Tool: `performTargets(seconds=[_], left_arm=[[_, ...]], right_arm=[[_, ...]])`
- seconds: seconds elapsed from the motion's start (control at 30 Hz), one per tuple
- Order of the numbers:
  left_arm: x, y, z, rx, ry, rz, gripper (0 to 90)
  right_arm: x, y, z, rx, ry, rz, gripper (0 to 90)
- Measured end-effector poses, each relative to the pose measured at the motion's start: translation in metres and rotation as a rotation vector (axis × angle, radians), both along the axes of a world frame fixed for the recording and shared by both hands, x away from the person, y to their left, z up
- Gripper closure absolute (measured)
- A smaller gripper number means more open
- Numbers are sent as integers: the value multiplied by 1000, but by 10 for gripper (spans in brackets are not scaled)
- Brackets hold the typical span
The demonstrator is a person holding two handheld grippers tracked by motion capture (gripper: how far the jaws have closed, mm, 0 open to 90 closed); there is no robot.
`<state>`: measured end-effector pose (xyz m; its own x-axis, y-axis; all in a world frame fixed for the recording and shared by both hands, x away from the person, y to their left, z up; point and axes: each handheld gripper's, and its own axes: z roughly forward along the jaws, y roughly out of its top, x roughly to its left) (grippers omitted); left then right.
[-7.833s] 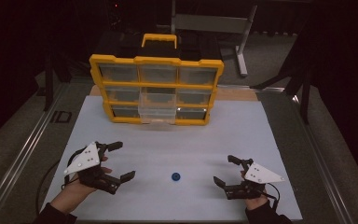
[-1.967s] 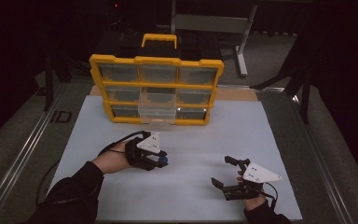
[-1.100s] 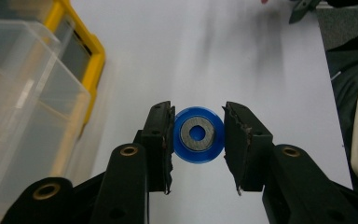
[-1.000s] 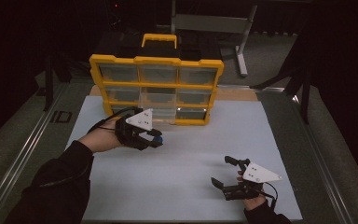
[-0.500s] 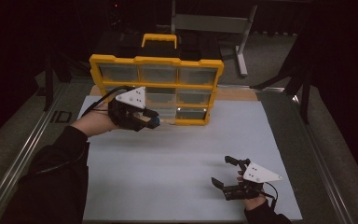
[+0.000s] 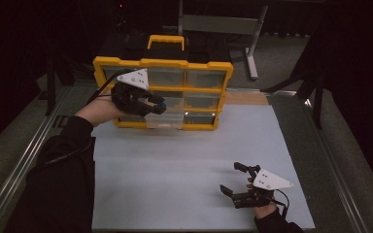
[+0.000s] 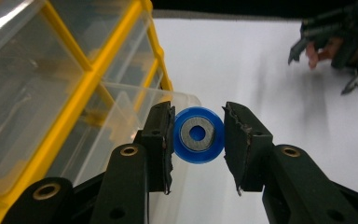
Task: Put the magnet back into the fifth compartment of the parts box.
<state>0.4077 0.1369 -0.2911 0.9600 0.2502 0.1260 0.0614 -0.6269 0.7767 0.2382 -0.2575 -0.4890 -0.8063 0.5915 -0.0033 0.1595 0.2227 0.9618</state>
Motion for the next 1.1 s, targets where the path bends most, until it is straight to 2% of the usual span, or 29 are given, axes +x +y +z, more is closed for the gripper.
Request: performTargets(seconds=[0.17,0.23,0.3,0.47,0.63,0.77,0.87,1.1], left_arm=[[9,3,-1,-58,-22,21,625],[13,4,-4,-82,-11,28,625],[17,6,-7,-93,-13,39,625],[22,9,-16,-117,-10,30,625],[27,11,-24,-103,11,36,625],[30,11,-28,-68,19,44,625],[32,11,-30,-61,37,52,624],[36,8,-34,-9,44,63,624]], right_arm=[[0,0,0,-1,-1,0,98],[0,0,0,1,-4,1,98],[0,-1,0,2,-1,0,98],[0,-1,-1,-1,1,0,98],[1,-1,-1,-3,3,1,98],[1,-1,-1,-2,3,1,98],[1,-1,-1,-2,4,1,98],[1,-1,-1,-5,3,0,98]])
